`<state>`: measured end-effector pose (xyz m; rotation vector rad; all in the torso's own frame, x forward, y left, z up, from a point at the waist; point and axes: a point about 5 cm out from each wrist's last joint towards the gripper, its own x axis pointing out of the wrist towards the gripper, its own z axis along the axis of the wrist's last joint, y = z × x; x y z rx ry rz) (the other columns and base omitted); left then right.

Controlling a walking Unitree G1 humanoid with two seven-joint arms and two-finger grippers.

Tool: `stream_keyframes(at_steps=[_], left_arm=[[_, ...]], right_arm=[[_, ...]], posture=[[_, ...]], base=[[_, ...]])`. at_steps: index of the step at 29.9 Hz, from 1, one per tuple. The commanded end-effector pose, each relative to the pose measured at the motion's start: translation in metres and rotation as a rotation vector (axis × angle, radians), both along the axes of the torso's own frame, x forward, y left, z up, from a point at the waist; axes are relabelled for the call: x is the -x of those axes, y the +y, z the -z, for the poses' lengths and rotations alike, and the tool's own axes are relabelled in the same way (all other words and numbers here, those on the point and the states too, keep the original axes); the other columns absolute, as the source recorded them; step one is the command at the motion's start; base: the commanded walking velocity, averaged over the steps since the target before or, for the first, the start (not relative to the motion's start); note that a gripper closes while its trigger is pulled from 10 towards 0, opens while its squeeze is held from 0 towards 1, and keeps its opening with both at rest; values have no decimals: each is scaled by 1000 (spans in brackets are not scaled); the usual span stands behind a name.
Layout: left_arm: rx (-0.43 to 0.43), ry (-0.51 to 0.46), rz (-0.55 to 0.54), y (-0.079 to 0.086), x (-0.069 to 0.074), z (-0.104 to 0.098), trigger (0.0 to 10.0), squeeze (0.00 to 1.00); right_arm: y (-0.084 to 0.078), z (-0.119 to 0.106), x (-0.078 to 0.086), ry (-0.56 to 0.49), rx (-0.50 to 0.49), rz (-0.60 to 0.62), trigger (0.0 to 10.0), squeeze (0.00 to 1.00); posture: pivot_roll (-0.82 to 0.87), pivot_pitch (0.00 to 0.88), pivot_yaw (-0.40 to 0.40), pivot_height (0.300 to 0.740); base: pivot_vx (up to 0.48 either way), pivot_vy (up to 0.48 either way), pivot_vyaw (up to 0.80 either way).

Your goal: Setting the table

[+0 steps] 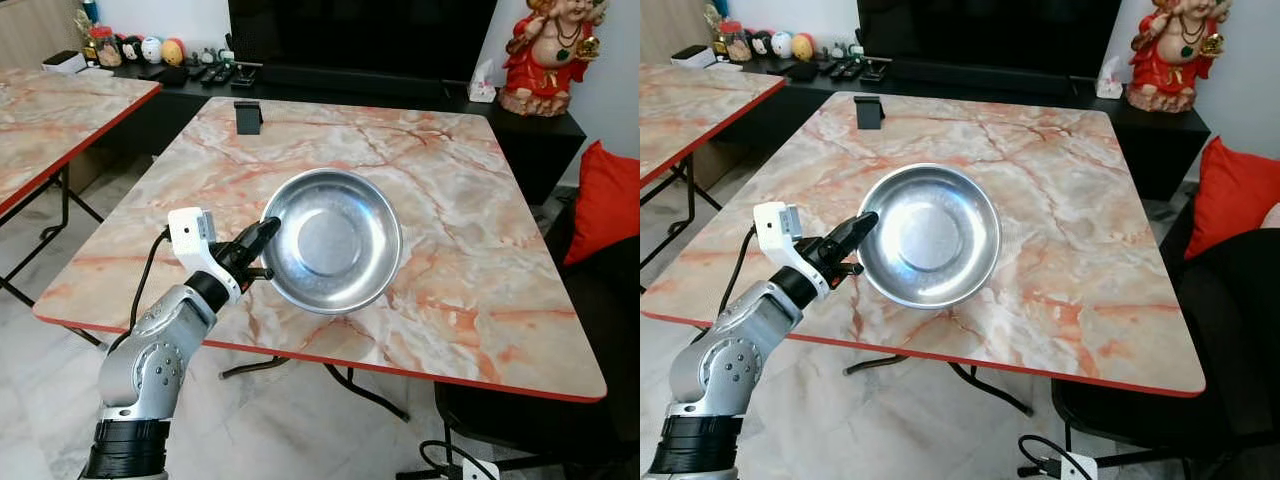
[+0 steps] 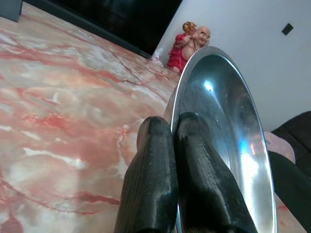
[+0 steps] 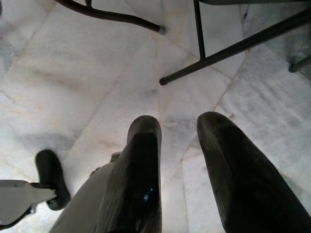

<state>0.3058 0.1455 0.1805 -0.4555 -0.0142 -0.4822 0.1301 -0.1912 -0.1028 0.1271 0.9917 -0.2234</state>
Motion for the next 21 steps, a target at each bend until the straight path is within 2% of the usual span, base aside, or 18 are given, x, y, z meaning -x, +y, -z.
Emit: stream_keyframes(at_steps=[1,7,21], left_arm=[[-11,-15,17,-3,0,-3,10000,0],[-9,-13,11,-3,-1,-2,10000,0],[-22,9,-13,-4,-1,3,10000,0]], right_arm=[[-2,1,4,15,-8,19,10000,0],[-3,1,4,16,-3,9,10000,0],[-3,1,3,9,1,7,10000,0]], posture=[[37,0,-32,740],[37,0,-33,740],[37,0,-36,740]], base=[[0,0,-763],[0,0,-748],[0,0,0]])
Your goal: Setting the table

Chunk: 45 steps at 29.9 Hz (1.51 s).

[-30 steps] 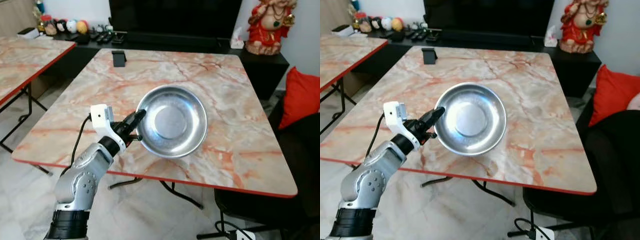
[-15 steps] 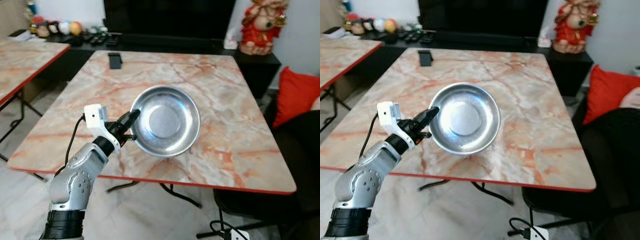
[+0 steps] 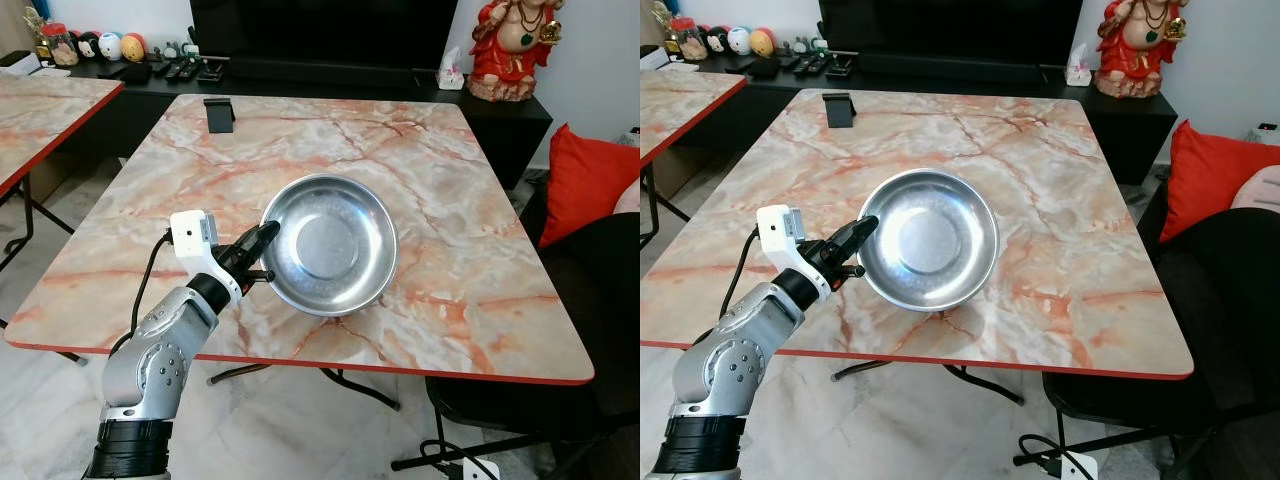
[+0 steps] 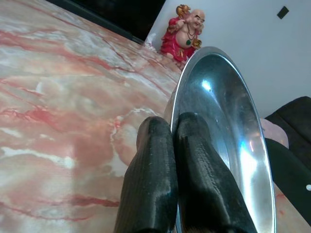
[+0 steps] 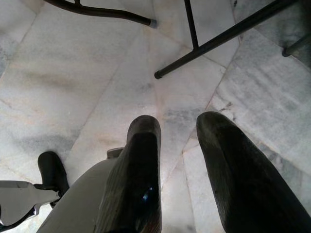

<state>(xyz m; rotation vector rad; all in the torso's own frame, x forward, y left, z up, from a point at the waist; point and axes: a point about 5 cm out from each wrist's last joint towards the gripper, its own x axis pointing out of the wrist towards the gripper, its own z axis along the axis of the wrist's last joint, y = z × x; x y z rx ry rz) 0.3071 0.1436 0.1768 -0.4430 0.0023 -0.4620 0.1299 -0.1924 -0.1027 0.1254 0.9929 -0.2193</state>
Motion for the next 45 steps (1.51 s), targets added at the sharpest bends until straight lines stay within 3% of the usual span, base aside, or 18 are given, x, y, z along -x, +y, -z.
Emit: stream_keyframes(at_steps=[1,29,37,45], left_arm=[[-7,-7,4,-2,0,-1,10000,0],[-48,-11,36,-8,2,0,10000,0],[-65,35,92,-6,9,9,10000,0],[-11,147,85,5,19,15,10000,0]], right_arm=[[-2,1,3,8,1,11,10000,0],[-1,1,2,8,-2,-3,10000,0],[-1,1,2,8,0,1,10000,0],[-1,1,2,11,1,8,10000,0]], posture=[[37,0,-36,740],[41,0,-34,740],[40,0,-34,740],[43,0,-28,740]], base=[[0,0,0],[205,0,0],[0,0,0],[0,0,0]])
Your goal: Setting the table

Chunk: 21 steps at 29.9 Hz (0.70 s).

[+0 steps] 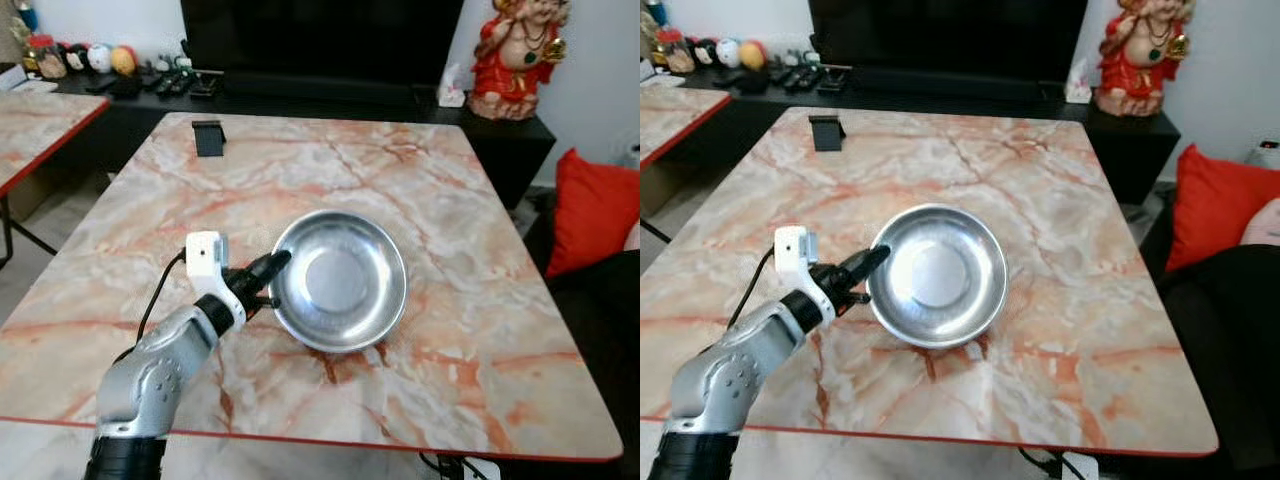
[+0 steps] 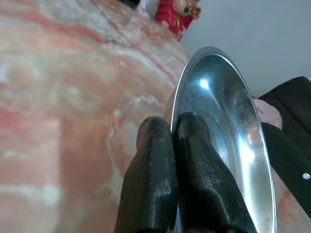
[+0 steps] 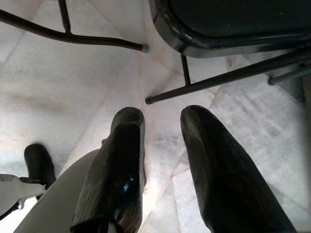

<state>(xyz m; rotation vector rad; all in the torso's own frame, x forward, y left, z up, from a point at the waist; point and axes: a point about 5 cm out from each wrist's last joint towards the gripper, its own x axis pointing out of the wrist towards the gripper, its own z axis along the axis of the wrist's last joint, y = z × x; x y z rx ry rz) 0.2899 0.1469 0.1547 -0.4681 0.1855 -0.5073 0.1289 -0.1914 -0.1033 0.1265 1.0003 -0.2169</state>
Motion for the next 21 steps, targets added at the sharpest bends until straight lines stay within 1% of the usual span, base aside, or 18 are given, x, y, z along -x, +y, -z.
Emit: stream_keyframes(at_steps=[1,3,4,6,7,8,11,12,14,15,18,19,21], left_arm=[[38,0,-24,8,4,-7,10000,0],[56,22,-52,14,6,-7,10000,0],[54,45,-78,20,7,-5,10000,0],[43,79,-89,25,10,-3,10000,0],[37,102,-92,28,13,-2,10000,0],[17,153,-102,32,17,2,10000,0],[23,157,-106,35,20,2,10000,0],[15,199,-119,39,22,8,10000,0],[12,230,-119,41,24,11,10000,0],[12,230,-119,41,24,11,10000,0],[2,272,-82,39,26,12,10000,0],[2,280,-85,39,26,12,10000,0],[22,288,-85,38,26,13,10000,0]], right_arm=[[-2,0,1,5,4,10,10000,0],[-2,0,1,5,3,11,10000,0],[-2,0,2,5,3,11,10000,0],[-2,0,2,7,2,14,10000,0],[-2,1,2,10,3,10,10000,0],[-2,1,3,15,4,4,10000,0],[-3,1,3,16,4,5,10000,0],[-3,1,4,19,3,3,10000,0],[-3,1,4,24,4,-1,10000,0],[-3,1,4,24,4,-1,10000,0],[-3,2,5,24,3,10,10000,0],[-3,2,5,25,4,18,10000,0],[-3,2,6,25,5,21,10000,0]], posture=[[43,0,-28,740],[43,0,-28,740],[48,0,-26,740],[48,0,-26,740],[48,0,-26,740],[55,0,-24,740],[59,0,-25,740],[62,0,-25,740],[62,0,-25,740],[62,0,-25,740],[54,0,-22,740],[54,0,-22,740],[52,0,-19,740]], base=[[0,0,0],[0,0,0],[0,0,0],[0,0,0],[0,0,0],[0,0,0],[0,0,0],[0,0,0],[0,0,0],[0,0,0],[0,0,0],[0,0,0],[0,0,0]])
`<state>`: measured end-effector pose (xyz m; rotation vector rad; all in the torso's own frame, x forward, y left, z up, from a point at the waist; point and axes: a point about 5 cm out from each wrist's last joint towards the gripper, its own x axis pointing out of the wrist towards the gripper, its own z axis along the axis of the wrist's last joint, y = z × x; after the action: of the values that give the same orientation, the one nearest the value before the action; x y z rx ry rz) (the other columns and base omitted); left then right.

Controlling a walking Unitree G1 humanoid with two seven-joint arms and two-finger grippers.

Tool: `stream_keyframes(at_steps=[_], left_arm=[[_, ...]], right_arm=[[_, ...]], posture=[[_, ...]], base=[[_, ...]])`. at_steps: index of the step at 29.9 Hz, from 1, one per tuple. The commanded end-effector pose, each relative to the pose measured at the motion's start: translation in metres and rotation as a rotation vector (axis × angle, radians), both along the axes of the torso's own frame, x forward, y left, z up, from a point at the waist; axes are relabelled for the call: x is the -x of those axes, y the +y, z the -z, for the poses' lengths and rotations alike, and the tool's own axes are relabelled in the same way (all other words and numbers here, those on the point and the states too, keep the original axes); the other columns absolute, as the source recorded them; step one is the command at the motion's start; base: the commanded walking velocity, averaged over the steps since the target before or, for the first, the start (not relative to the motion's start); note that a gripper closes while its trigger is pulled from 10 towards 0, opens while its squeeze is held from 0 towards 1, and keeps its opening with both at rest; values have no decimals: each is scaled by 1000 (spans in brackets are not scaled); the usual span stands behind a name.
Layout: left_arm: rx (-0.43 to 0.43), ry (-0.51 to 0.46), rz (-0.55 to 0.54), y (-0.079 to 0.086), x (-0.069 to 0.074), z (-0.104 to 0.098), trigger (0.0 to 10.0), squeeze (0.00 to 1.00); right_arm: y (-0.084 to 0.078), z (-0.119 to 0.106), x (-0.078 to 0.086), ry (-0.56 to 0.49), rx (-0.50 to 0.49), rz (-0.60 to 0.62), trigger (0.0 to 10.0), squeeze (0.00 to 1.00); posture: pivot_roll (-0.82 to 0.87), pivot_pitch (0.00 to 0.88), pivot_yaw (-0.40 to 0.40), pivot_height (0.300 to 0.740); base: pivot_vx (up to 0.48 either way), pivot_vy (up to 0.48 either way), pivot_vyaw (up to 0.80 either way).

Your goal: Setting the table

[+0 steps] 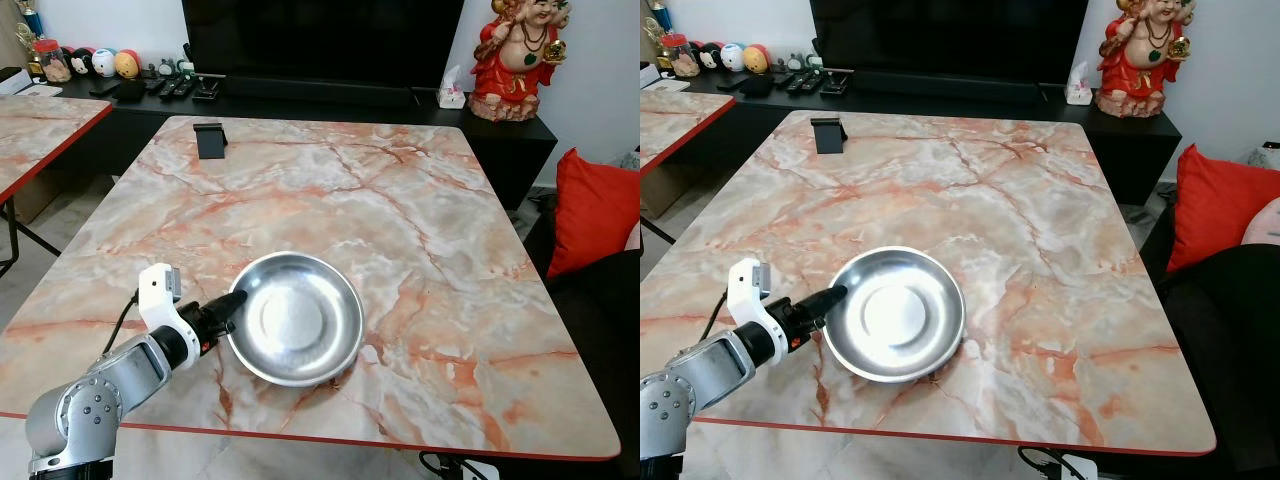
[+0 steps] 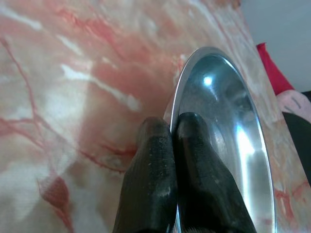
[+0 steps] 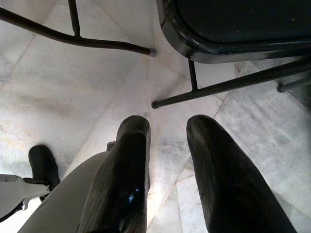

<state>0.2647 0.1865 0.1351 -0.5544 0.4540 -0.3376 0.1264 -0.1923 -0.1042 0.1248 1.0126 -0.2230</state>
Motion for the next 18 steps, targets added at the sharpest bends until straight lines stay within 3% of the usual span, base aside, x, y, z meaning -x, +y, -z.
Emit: stream_keyframes(at_steps=[1,18], left_arm=[[17,-13,18,-3,0,-6,10000,0],[-57,80,78,-6,10,12,10000,0]], right_arm=[[-2,1,3,12,3,18,10000,0],[-2,1,4,14,8,24,10000,0]], posture=[[52,0,-19,740],[46,0,-19,740]], base=[[0,0,0],[0,0,0]])
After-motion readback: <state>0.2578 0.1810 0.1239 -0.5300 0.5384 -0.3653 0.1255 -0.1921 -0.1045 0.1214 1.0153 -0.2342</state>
